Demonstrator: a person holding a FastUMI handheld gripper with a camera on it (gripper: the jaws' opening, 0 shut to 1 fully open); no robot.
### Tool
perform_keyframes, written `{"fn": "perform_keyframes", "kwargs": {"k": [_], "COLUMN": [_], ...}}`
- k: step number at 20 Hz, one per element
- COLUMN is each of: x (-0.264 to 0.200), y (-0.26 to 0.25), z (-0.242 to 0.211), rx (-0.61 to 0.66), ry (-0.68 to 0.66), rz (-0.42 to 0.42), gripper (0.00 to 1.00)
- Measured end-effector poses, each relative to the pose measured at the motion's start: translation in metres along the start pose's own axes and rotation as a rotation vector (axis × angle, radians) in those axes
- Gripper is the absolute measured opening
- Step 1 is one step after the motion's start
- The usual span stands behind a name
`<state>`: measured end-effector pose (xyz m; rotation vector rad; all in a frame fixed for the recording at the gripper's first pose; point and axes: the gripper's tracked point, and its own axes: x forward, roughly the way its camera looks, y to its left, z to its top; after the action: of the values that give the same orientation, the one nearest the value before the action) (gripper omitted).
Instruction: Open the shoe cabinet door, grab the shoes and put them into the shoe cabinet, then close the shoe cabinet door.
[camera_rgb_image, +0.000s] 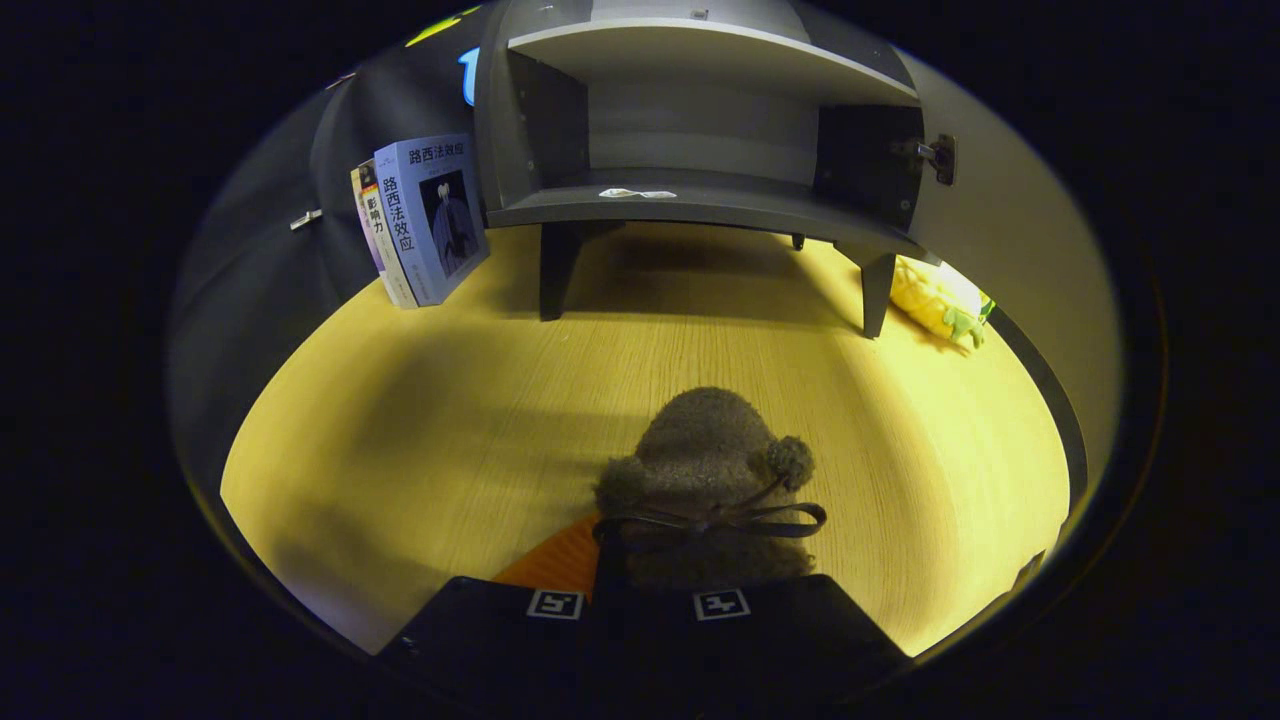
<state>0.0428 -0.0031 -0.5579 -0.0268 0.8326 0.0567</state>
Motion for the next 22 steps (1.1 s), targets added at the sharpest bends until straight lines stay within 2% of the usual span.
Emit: {"fn": "perform_keyframes", "kwargs": {"k": [1, 2, 3, 12, 22], "x": [0.001, -0.028, -0.001, -0.005, -0.094], "y": [0.001, -0.004, -0.006, -0.002, -0.004], "z": [0.001, 0.011, 0.006, 0.009, 0.103], "rx": [-0.004, 0.035, 0.05, 0.033, -0.018], "ry": [-0.005, -0.011, -0.02, 0.009, -0.106], "rz": [0.012, 0.013, 0.005, 0.017, 0.025], "gripper": [0.26, 0.25, 0.05, 0.05, 0.05]}}
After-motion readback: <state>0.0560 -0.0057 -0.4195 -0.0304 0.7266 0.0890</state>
